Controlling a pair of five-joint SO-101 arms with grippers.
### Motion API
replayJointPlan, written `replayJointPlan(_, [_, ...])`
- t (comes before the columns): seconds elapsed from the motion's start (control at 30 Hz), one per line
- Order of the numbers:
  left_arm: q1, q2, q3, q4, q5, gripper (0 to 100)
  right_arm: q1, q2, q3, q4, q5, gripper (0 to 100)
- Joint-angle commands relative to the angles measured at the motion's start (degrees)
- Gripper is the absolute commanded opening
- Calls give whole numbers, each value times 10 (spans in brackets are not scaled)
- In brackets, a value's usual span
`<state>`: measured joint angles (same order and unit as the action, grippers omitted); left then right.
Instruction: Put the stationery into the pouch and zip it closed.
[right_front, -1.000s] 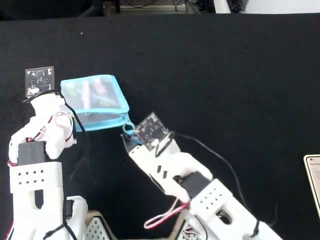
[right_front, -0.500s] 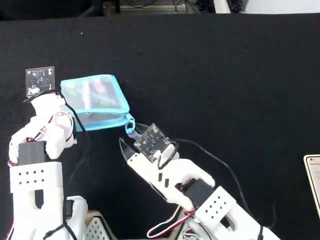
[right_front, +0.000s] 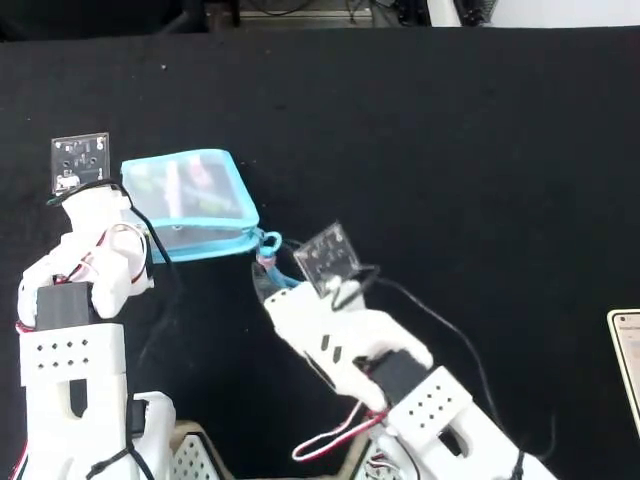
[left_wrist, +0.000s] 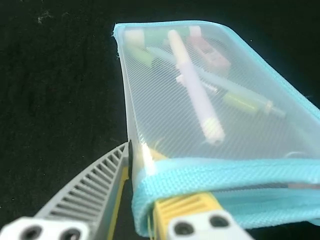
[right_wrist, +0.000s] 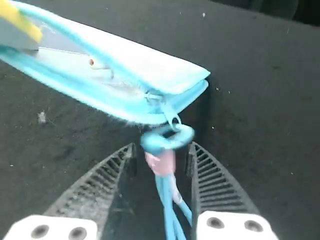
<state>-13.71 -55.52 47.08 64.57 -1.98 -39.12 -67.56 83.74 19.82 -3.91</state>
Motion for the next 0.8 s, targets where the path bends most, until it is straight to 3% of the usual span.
replayJointPlan(0.0, [-5,-6,-8,-5,4,30,11,59,-60,-4,-7,154])
replayJointPlan(0.2, [-6,-6,-7,-5,4,30,14,140,-65,-70,-6,152])
replayJointPlan(0.5, [-6,-6,-7,-5,4,30,11,129,-61,-70,-12,155])
replayJointPlan(0.67, [-6,-6,-7,-5,4,30,-47,129,-58,-50,-11,156])
replayJointPlan(0.77, [-6,-6,-8,-5,4,30,-31,131,-57,-74,-11,157])
